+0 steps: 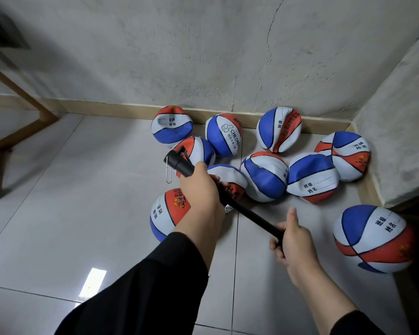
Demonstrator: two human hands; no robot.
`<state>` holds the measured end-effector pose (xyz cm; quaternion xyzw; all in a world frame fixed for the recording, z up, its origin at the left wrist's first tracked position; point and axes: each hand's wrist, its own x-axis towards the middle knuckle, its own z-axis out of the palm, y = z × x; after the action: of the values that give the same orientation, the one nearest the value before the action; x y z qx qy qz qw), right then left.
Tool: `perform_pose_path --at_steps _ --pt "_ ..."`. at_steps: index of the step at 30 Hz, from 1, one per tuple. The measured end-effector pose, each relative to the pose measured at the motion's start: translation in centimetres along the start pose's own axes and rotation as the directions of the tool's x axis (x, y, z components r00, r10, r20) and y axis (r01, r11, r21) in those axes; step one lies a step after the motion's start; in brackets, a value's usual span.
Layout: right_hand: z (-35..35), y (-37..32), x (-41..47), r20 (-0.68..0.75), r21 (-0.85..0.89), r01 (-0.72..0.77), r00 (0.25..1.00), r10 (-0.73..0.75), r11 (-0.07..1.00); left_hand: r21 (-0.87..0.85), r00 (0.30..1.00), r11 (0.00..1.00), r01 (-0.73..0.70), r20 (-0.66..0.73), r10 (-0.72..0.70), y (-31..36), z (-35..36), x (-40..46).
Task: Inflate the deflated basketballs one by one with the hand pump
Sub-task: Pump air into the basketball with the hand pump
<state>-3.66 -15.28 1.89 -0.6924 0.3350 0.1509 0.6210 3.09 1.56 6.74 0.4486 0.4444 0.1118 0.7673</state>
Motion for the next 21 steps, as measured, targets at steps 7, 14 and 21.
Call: perform_pose_path --at_steps 7,14,21 --pt "2.8 -1.7 -0.6 0.022 0.014 -0.003 1.0 0.002 1.0 0.013 0.998 0.999 -0.053 0.027 0.052 -1.1 0.7 -1.9" --pt "4.7 -3.1 -0.7 -0.012 -0.044 0.091 0.996 -0.091 0.995 -0.006 0.993 0.999 0.044 0.106 -0.044 -3.1 1.4 -3.6" --pt "3.9 -3.0 -0.9 0.068 0.06 0.04 0.997 -0.044 0.997 -0.05 0.996 0.997 0.051 0.079 -0.047 -0.9 1.5 -2.5"
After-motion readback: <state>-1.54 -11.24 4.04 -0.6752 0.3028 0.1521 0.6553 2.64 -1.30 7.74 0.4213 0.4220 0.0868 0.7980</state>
